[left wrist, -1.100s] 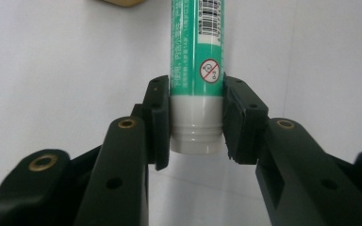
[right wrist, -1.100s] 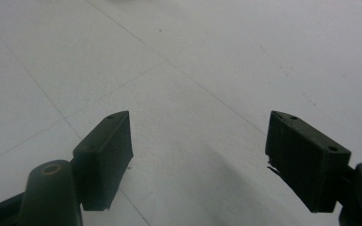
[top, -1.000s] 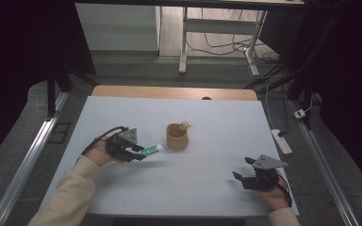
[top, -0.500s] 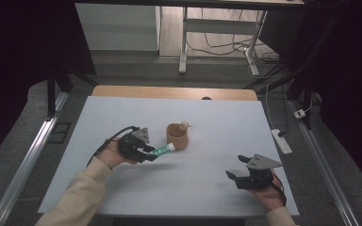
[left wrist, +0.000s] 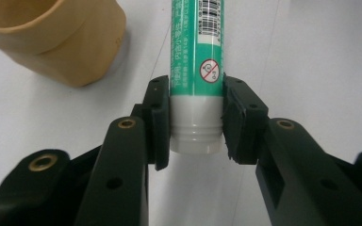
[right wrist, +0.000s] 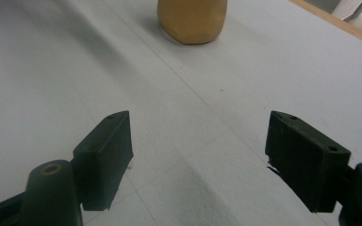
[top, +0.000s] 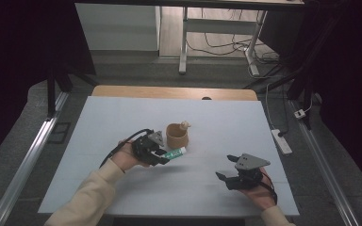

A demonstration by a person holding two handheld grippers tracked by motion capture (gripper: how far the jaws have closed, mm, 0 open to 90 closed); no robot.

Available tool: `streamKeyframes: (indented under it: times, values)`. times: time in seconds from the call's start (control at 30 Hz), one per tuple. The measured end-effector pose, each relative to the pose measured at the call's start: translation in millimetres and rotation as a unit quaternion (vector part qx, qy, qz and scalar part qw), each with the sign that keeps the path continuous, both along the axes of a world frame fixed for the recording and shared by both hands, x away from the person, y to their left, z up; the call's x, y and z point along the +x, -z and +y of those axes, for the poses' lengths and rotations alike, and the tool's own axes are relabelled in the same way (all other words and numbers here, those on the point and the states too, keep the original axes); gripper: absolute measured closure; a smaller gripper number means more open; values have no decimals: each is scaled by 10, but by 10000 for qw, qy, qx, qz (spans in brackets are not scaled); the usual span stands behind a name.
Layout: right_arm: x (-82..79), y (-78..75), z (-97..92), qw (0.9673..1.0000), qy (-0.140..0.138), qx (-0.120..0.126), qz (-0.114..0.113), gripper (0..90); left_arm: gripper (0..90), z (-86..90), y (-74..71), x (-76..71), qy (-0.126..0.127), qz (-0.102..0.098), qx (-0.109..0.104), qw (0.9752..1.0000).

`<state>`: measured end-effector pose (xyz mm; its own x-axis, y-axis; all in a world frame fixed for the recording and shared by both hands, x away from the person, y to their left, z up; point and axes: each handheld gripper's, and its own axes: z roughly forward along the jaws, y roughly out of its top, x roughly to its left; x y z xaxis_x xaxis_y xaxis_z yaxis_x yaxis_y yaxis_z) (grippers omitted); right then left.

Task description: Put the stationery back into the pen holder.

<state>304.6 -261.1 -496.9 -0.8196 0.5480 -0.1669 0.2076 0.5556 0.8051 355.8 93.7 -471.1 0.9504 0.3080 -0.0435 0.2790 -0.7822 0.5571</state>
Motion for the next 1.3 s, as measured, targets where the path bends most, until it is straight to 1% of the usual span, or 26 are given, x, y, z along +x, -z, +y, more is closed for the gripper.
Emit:
streamKeyframes:
  times: [0.2, 0.3, 0.53, 0.7, 0.83, 1.03, 1.17, 1.27, 1.3]
  values:
    - [11, 10, 72, 10000, -39, -59, 11, 231, 645, -72, 33, -3, 41, 19, 59, 10000]
    - [14, 9, 99, 10000, -65, -46, -14, 231, 645, -94, 44, -1, 52, 29, 79, 10000]
    - [28, -34, 193, 9999, -153, -61, -16, 230, 645, -197, 61, 9, 53, 74, 125, 9999]
    - [42, -101, 317, 9995, -314, -91, -50, 234, 645, -303, 88, 10, 89, 113, 203, 9997]
    - [54, -156, 444, 9985, -491, -215, -71, 245, 645, -377, 120, 10, 133, 162, 252, 9995]
    - [82, -174, 652, 9952, -818, -531, -30, 273, 645, -440, 152, 5, 199, 206, 298, 9991]
    - [110, -177, 783, 9916, -1003, -814, -70, 285, 645, -476, 166, -1, 232, 230, 312, 9990]
    - [133, -186, 890, 9890, -1143, -930, -114, 306, 645, -497, 169, -6, 266, 249, 353, 9987]
    - [142, -186, 925, 9882, -1195, -958, -82, 313, 645, -498, 171, -8, 275, 246, 340, 9987]
